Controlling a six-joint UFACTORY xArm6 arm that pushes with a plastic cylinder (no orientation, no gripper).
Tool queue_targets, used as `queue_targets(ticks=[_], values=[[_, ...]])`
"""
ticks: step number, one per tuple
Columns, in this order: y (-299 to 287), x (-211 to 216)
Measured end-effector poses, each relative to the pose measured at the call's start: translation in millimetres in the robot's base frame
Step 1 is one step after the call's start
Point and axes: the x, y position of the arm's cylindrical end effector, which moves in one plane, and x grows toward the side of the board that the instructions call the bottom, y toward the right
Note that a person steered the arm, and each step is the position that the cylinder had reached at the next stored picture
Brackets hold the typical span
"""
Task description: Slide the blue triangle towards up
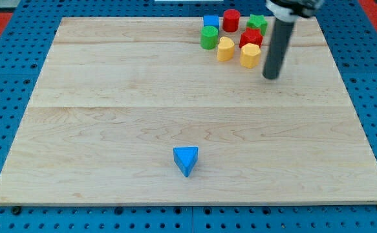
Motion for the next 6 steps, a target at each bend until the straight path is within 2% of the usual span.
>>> queue_targets(ticks=[1,3,4,5,6], values=[[0.0,69.5],[-19.7,175.4],[-82.0,211.1],[-118.3,210.6],[-148.5,171.7]])
